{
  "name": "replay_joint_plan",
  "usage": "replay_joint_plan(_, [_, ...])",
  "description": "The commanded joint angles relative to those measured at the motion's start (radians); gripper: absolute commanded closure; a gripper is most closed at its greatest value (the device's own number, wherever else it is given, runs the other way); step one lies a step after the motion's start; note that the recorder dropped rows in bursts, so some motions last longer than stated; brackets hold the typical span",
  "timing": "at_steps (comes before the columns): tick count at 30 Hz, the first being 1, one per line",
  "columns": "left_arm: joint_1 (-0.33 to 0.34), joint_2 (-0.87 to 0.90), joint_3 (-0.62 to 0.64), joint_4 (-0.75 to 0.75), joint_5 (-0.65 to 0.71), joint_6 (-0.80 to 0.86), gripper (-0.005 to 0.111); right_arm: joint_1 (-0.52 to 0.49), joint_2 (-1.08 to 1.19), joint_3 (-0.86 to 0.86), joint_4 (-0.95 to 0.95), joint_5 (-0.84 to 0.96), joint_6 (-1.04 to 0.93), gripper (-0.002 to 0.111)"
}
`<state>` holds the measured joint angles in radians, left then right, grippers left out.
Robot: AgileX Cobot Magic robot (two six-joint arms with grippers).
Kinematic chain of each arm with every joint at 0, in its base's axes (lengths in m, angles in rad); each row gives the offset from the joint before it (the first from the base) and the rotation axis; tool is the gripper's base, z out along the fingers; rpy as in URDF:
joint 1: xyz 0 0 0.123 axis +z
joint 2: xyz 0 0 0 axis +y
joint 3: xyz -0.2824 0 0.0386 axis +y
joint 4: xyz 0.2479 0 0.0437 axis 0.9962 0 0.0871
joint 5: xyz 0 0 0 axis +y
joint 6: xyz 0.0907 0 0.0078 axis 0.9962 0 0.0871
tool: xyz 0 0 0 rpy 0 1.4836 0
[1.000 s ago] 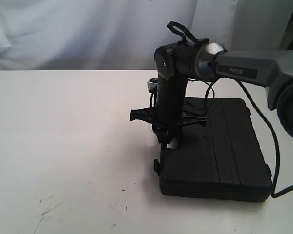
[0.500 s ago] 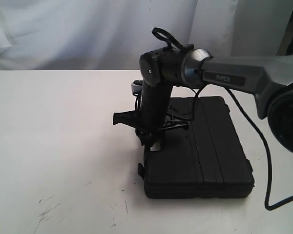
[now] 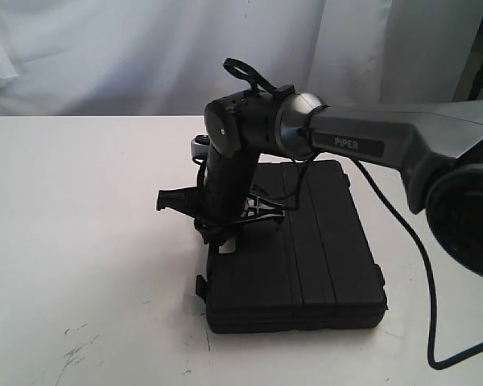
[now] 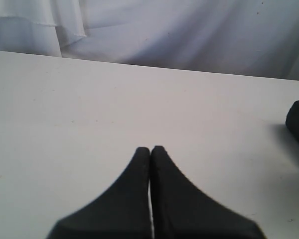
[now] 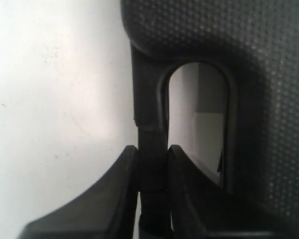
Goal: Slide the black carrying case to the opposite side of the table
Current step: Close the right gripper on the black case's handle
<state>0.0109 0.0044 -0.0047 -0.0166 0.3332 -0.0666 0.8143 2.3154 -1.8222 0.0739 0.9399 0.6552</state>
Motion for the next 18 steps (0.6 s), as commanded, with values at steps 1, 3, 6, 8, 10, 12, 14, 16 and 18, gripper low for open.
replay_joint_plan(1, [0.002, -0.004, 0.005, 0.001, -0.015, -0.001, 0.107, 0.037, 0.003, -0.002, 0.047, -0.07, 0.022, 0.108])
replay_joint_plan(3, [0.002, -0.004, 0.005, 0.001, -0.015, -0.001, 0.107, 0.047, 0.003, -0.002, 0.051, -0.088, 0.034, 0.108])
replay_joint_plan(6, [0.002, -0.004, 0.005, 0.001, -0.015, -0.001, 0.107, 0.059, 0.003, -0.002, 0.071, -0.115, 0.036, 0.108])
replay_joint_plan(8, [0.002, -0.004, 0.005, 0.001, -0.015, -0.001, 0.107, 0.071, 0.003, -0.002, 0.076, -0.139, 0.036, 0.108])
replay_joint_plan(10, [0.002, -0.004, 0.005, 0.001, -0.015, -0.001, 0.107, 0.077, 0.003, -0.002, 0.076, -0.161, 0.041, 0.108])
replay_joint_plan(12, [0.002, -0.004, 0.005, 0.001, -0.015, -0.001, 0.107, 0.082, 0.003, -0.002, 0.076, -0.188, 0.052, 0.108])
replay_joint_plan(14, [0.002, -0.004, 0.005, 0.001, -0.015, -0.001, 0.107, 0.082, 0.003, -0.002, 0.089, -0.213, 0.052, 0.108])
replay_joint_plan(16, [0.002, -0.004, 0.005, 0.001, -0.015, -0.001, 0.107, 0.082, 0.003, -0.002, 0.096, -0.236, 0.052, 0.108])
replay_joint_plan(18, [0.002, -0.004, 0.005, 0.001, -0.015, -0.001, 0.107, 0.082, 0.003, -0.002, 0.103, -0.26, 0.052, 0.108])
